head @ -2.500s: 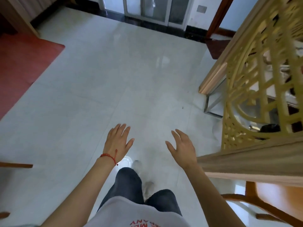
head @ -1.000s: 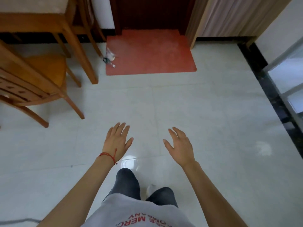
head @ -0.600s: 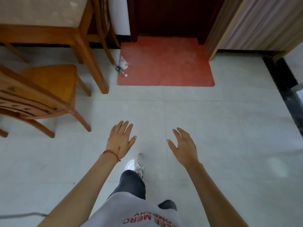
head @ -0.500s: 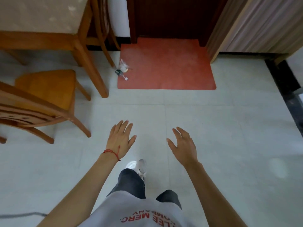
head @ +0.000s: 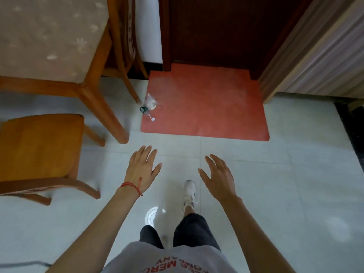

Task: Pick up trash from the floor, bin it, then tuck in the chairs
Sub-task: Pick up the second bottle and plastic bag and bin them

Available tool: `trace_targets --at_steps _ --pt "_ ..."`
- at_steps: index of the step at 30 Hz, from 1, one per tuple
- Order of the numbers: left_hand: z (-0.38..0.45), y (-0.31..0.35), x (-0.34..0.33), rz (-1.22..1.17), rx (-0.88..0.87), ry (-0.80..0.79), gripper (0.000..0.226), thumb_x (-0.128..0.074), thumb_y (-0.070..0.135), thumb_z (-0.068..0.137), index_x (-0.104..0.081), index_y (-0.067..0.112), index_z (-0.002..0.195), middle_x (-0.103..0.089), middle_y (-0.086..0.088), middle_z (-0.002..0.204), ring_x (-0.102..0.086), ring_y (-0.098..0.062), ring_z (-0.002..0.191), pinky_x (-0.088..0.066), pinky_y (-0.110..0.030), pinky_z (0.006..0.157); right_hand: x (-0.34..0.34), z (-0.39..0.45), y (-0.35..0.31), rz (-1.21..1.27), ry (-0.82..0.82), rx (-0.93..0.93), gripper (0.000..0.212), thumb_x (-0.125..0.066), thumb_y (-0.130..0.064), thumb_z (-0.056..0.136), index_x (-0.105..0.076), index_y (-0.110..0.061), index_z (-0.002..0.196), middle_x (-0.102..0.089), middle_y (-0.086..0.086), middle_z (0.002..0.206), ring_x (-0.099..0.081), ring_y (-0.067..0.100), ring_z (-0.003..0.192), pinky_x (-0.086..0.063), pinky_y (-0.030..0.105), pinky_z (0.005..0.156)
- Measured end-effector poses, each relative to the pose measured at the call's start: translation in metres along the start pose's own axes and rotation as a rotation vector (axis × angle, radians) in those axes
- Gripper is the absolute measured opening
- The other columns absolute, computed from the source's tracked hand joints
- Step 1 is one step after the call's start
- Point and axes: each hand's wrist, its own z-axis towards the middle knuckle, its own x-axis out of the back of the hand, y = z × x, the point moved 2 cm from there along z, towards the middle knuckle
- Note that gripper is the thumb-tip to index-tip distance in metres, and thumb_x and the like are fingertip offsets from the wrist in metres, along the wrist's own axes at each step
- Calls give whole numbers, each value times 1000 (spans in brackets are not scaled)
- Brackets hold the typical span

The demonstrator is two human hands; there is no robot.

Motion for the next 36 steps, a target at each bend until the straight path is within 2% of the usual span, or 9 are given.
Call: trace_targets --at_steps 6,10,17,22,24,26,31,33,36 --pt "98 -1 17 -22 94 14 60 -29 42 86 -55 0 120 -57 -22 124 -51 -41 117 -42 -53 94 41 121 6 -36 -35 89 54 -44 -42 94 -38 -12 138 -35 8 148 -31 24 136 -31 36 108" --pt "152 -7 35 -6 142 34 57 -31 41 85 -57 1 116 -61 -22 118 -56 -40 111 -45 -52 89 61 193 0 -70 -35 150 52 -47 -39 93 -43 -9 134 -41 9 144 -38 26 132 -37 38 103" --pt "245 -52 53 -61 191 12 60 -29 43 84 -55 0 118 -58 -23 121 -51 -43 115 -43 -53 92 65 300 -33 -38 -58 187 48 -52 -34 88 -53 -2 124 -54 16 131 -50 34 120 -48 47 92" --pt "323 -98 62 -77 187 -20 51 -34 39 81 -50 6 117 -62 -22 114 -57 -42 107 -48 -52 85 62 382 -64 -33 -133 168 48 -52 -28 91 -44 -6 133 -42 11 143 -35 29 133 -38 43 102" --pt "351 -114 69 -90 180 -29 47 -37 37 80 -43 10 118 -63 -21 114 -57 -41 107 -48 -51 85 63 412 -77 -23 -141 156 47 -53 -26 90 -45 -5 132 -43 11 142 -37 29 131 -40 44 102" --pt "377 -129 73 -111 169 -32 46 -38 35 79 -45 9 117 -63 -21 114 -58 -41 107 -48 -52 84 66 441 -91 -12 -136 137 47 -54 -26 89 -47 -5 130 -46 11 139 -40 29 129 -43 45 100" --pt "426 -157 73 -134 186 -54 48 -36 37 84 -48 5 118 -60 -21 118 -54 -42 112 -46 -52 88 64 499 -107 -14 -162 115 51 -52 -28 91 -40 -9 136 -39 7 145 -33 23 134 -33 36 105" --pt "440 -164 72 -161 230 -63 53 -36 38 84 -53 1 118 -59 -22 120 -52 -43 114 -44 -52 90 61 516 -110 2 -176 114 49 -52 -29 90 -45 -7 133 -44 10 141 -38 26 132 -38 42 104" --pt "459 -171 66 -196 301 -63 56 -34 40 84 -53 1 120 -57 -23 124 -50 -43 117 -41 -53 93 50 545 -111 18 -215 116 55 -40 -42 85 -56 -3 121 -56 16 128 -52 32 120 -50 49 91"
